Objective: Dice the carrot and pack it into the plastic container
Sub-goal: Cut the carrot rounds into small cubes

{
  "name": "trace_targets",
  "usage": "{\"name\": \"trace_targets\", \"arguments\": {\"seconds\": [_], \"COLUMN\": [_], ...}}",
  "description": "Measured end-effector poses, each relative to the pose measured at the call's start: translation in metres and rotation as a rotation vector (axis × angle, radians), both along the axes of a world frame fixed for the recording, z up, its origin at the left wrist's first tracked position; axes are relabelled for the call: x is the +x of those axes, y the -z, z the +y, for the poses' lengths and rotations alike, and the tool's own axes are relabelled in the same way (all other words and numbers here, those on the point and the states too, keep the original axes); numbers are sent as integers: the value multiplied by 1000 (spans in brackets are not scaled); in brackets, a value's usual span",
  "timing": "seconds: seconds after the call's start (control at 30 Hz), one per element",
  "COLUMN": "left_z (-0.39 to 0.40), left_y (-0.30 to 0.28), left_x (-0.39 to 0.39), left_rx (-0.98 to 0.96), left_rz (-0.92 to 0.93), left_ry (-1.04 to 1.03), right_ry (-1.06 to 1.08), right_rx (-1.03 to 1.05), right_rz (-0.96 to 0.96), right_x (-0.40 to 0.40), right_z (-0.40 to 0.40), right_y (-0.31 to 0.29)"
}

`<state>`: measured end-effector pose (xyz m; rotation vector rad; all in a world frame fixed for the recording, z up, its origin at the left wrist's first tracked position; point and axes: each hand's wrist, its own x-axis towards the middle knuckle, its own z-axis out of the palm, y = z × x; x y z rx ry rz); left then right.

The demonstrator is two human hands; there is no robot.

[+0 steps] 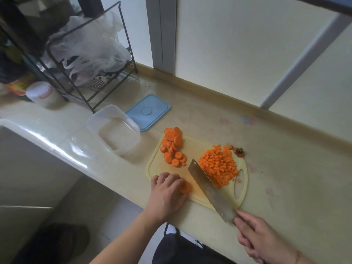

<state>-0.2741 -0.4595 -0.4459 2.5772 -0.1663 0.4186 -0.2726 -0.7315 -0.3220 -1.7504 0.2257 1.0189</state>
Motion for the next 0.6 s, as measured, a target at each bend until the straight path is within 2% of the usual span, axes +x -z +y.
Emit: {"name": "trace_targets", "arguments": {"seconds": [0.17,0.3,0.37,0.47,0.6], "left_z": [-30,-55,-66,-77,-76], "left_y": [-9,-8,-7,0,12], "left_x": [-8,-10,-6,-4,-10], "left_rx": [-47,-6,-6,-31,3], "left_rz": [98,146,120,19,-136], "left_ry": [-152,-182,-203,-245,-45], "right_ry": [-89,-120,-138,-214,-298], "right_rx": [5,61,70,56,7], "right_rz": [-8,4,-10,-153,-355], "right_x": [30,44,47,45,40], "right_z": [-22,-32,-33,-32,-35], "right_y": [6,10,13,16,23]}}
